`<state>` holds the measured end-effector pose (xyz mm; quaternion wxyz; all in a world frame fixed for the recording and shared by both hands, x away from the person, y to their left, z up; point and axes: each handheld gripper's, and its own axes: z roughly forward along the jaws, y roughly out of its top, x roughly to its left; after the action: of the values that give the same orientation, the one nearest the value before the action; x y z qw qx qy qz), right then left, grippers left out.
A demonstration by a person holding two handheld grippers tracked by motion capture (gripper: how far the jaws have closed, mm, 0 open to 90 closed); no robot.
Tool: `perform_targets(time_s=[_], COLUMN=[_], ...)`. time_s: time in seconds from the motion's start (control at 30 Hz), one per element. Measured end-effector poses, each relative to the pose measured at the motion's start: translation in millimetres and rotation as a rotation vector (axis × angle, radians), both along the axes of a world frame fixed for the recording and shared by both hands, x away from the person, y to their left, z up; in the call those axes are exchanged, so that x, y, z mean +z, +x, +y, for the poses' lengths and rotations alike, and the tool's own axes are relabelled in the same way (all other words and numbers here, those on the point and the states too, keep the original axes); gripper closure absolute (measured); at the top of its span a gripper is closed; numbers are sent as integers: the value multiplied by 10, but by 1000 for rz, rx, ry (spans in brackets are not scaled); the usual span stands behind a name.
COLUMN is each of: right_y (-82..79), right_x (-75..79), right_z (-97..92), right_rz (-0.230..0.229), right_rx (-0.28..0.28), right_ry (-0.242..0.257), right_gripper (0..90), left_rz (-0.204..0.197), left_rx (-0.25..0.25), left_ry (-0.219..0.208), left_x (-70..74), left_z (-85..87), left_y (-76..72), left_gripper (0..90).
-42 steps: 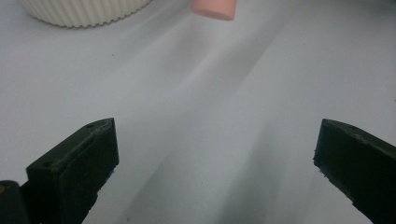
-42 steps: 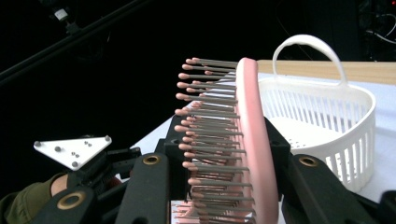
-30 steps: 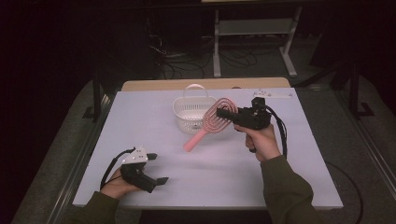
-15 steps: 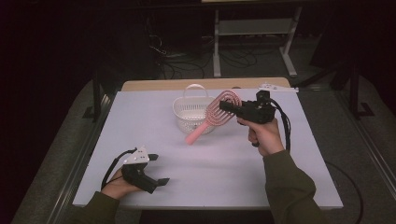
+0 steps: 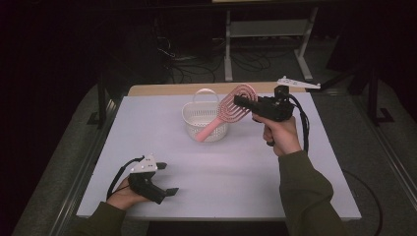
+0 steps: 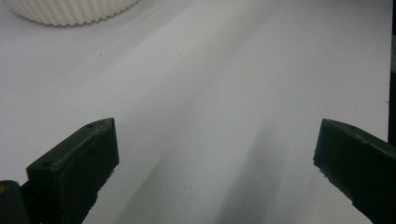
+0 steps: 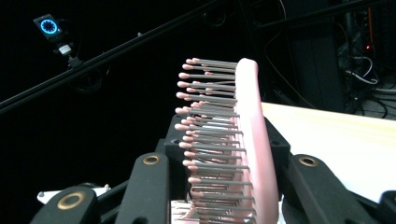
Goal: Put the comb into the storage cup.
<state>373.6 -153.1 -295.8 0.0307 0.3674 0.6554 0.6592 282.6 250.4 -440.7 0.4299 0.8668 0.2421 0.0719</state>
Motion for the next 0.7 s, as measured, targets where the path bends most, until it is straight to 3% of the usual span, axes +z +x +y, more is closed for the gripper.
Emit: perform_targets(time_s=[0.33, 0.7], right_y=[74, 184], right_x=[90, 77], right_z=[-65, -103], right_rz=[-11, -1], right_rx=[-36, -80], right_ry=[14, 26], right_gripper=[632, 632], left_rz=[4, 4], left_rx=[-5, -9], left_ry=[2, 4], left_x=[-5, -6], left_z=[-5, -7], left_y=[0, 0], left_gripper=[0, 0])
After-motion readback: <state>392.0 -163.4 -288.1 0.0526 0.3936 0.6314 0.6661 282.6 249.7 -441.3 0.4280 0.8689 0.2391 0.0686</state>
